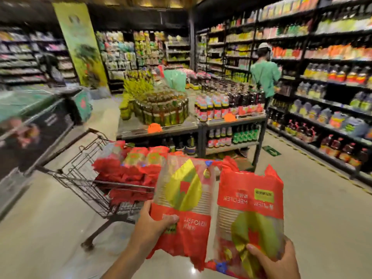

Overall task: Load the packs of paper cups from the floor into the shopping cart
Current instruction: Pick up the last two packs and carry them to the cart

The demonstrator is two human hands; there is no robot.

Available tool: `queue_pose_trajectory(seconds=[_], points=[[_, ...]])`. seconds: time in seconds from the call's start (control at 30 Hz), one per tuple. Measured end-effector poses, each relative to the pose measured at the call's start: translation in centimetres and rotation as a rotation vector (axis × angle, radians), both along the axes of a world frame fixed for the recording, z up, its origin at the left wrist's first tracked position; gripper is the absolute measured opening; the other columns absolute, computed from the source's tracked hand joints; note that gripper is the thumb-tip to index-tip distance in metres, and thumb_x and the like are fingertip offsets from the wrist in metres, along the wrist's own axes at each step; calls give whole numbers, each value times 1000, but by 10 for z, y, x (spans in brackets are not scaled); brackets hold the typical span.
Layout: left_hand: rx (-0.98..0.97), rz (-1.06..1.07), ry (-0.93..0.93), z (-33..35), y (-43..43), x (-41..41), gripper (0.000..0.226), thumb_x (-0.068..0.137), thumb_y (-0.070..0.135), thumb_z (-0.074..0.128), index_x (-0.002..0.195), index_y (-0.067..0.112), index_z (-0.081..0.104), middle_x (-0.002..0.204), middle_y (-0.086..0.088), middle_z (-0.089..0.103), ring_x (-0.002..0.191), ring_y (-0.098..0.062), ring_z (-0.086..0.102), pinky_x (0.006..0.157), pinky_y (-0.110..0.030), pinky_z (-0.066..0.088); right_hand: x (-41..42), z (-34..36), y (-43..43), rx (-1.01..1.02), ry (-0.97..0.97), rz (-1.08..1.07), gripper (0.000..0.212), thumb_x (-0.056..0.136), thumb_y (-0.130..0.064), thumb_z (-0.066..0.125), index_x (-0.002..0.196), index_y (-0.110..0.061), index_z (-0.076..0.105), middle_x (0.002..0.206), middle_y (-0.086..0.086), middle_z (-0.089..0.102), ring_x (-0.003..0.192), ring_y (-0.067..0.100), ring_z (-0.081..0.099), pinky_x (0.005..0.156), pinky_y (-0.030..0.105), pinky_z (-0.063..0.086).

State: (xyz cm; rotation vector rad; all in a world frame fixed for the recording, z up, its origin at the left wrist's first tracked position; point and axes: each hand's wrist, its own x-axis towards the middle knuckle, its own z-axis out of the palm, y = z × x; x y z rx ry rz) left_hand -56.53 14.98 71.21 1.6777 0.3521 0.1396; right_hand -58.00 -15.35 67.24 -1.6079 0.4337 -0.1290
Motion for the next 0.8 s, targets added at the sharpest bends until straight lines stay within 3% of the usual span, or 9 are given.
queue_pose_trajectory(seconds=[0.07, 0.13, 0.2, 0.4, 0.5, 0.6, 0.7, 0.77, 0.8], points=[[-27, 74, 15, -10, 61, 16, 77, 36, 42, 90, 105, 23, 63, 90, -2, 78, 80, -15, 75, 65, -29, 57, 36, -12, 56, -23, -3, 119, 104, 41, -12, 104, 132, -2, 54, 111, 18, 72, 94, 32, 70, 83, 42, 55], [-68, 138, 31, -18, 121, 38, 85, 31, 45, 89, 109, 21, 62, 97, -4, 77, 83, -18, 76, 66, -30, 59, 73, -28, 111, -69, 23, 179, 119, 25, -47, 104, 128, -8, 59, 106, 12, 77, 93, 29, 75, 78, 48, 61], [-91, 189, 46, -25, 180, 61, 89, 31, 48, 89, 112, 24, 61, 102, -3, 76, 87, -21, 76, 68, -34, 61, 112, -45, 166, -54, 33, 186, 124, 18, -60, 99, 127, -13, 60, 106, 8, 77, 94, 27, 76, 79, 51, 61], [-75, 239, 76, -23, 297, 146, 87, 35, 50, 90, 113, 25, 59, 105, -4, 74, 89, -24, 75, 69, -39, 63, 199, -33, 297, -22, 68, 215, 128, 8, -67, 94, 123, -26, 54, 110, 2, 73, 97, 27, 72, 94, 52, 56], [-89, 245, 96, -31, 330, 201, 83, 38, 47, 91, 112, 27, 59, 106, -5, 74, 89, -26, 76, 74, -46, 64, 251, -29, 332, -59, 91, 212, 136, 2, -71, 89, 123, -22, 54, 109, 2, 72, 99, 27, 70, 95, 52, 55], [-76, 239, 129, -48, 353, 263, 79, 39, 45, 91, 109, 25, 59, 104, -6, 74, 86, -25, 76, 69, -41, 63, 316, -46, 352, -68, 99, 220, 133, 4, -73, 89, 123, -25, 54, 111, 2, 71, 99, 27, 70, 94, 54, 55], [-46, 221, 173, -68, 374, 338, 67, 55, 36, 96, 111, 27, 58, 105, -5, 75, 85, -24, 77, 71, -42, 63, 400, -73, 369, -49, 122, 228, 129, 12, -70, 92, 126, -24, 52, 112, 5, 71, 97, 27, 72, 90, 54, 57], [-3, 218, 191, -84, 387, 392, 68, 57, 37, 94, 114, 26, 59, 106, -4, 76, 85, -24, 78, 74, -45, 64, 456, -80, 384, -27, 146, 228, 117, 21, -61, 96, 123, -25, 53, 109, 6, 71, 95, 27, 72, 85, 55, 59], [10, 234, 208, -91, 393, 420, 69, 58, 38, 94, 116, 25, 60, 105, -4, 76, 84, -25, 78, 74, -46, 64, 484, -81, 392, -36, 165, 236, 100, 30, -53, 98, 116, -30, 53, 106, 5, 71, 92, 27, 72, 83, 54, 59]])
